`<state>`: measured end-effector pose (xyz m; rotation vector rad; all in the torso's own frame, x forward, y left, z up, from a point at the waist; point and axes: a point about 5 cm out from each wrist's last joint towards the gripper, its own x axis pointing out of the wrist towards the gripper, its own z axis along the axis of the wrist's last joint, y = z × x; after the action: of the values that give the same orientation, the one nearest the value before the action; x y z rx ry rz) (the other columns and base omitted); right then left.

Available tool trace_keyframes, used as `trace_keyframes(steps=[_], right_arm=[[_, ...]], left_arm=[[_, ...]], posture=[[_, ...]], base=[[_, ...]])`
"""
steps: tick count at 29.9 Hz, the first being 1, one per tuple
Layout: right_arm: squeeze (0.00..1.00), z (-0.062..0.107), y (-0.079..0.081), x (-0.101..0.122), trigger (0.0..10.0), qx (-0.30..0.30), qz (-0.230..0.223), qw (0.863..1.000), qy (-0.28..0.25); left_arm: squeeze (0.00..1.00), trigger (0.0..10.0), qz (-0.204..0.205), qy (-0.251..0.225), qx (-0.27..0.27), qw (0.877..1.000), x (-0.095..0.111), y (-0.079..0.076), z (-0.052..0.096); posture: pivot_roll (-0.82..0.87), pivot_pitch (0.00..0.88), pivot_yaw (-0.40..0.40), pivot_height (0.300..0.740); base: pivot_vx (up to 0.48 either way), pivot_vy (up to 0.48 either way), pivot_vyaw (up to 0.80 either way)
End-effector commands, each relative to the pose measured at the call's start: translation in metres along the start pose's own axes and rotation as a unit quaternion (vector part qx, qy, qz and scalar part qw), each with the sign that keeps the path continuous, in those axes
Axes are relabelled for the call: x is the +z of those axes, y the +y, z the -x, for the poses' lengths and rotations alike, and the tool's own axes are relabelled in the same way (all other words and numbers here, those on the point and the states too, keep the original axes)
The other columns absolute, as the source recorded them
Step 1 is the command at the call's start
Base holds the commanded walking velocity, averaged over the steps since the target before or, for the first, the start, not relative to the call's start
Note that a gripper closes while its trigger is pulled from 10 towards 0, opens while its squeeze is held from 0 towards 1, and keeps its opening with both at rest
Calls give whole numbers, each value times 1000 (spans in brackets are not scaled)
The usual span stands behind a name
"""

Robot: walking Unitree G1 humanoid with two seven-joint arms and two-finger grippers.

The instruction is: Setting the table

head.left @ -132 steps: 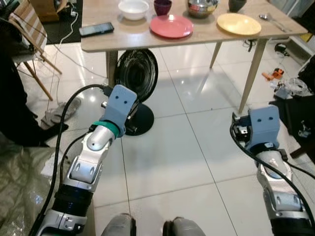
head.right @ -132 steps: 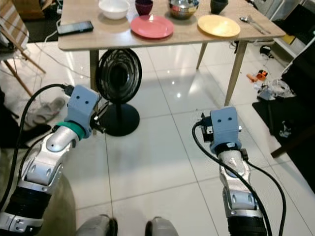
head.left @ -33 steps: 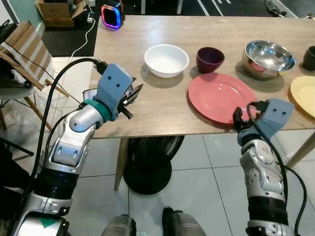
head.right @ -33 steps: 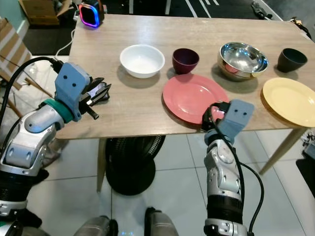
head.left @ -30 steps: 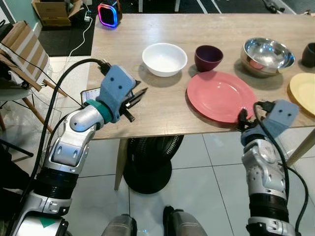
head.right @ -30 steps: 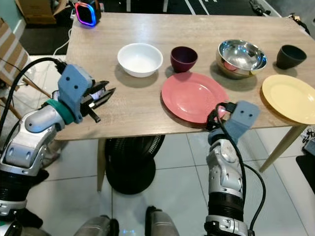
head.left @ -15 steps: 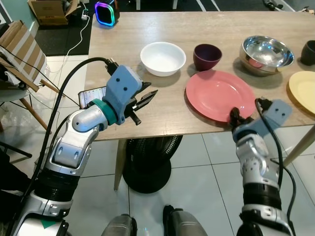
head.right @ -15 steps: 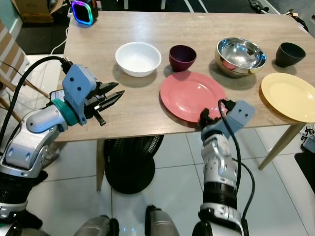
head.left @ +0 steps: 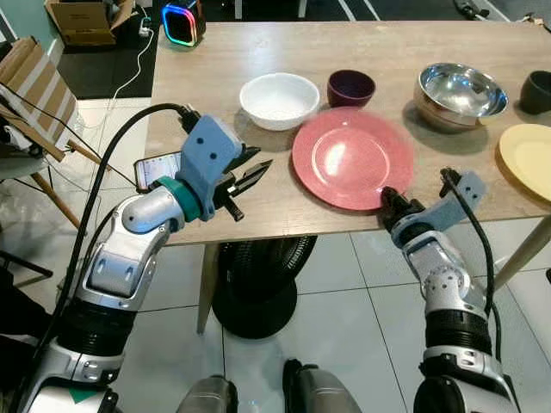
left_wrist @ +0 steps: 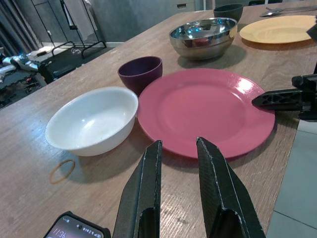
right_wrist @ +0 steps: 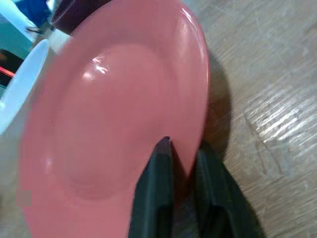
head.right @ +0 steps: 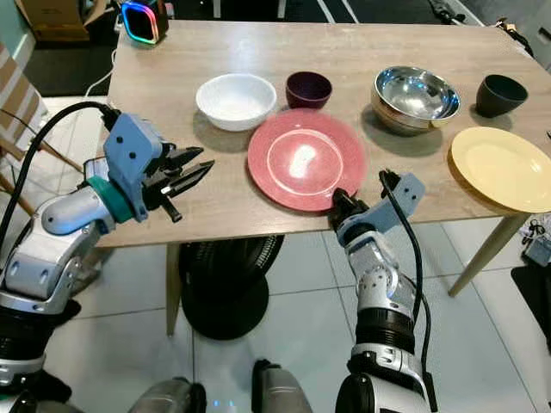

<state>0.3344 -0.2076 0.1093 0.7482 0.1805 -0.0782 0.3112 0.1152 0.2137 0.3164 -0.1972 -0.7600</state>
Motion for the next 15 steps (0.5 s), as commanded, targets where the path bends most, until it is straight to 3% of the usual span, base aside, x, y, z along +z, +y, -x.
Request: trace_keyframes(steps=[1, 5, 12, 15], right_arm=[[0, 7, -16, -17, 0, -19, -22, 999, 37], [0, 7, -14, -15, 0, -9, -27, 999, 31], [0, 17, -7, 27, 0, 44, -78, 992, -89], [0, 21, -6, 37, 0, 58, -87, 989, -106]], left_arm=[[0, 10000, 4, 5, 3, 1000, -2, -1, 3], [0, 10000, 4, 5, 3, 1000, -2, -1, 2], [0, 10000, 3, 0, 21, 1000, -1, 3, 2], [0, 10000, 4, -5, 31, 999, 1, 7, 2]], posture=[[61, 77, 9, 740], [61, 77, 9, 740], [56, 70, 11, 740], [56, 70, 11, 740]], base=[[0, 0, 0], [0, 0, 0], [0, 0, 0], [0, 0, 0]])
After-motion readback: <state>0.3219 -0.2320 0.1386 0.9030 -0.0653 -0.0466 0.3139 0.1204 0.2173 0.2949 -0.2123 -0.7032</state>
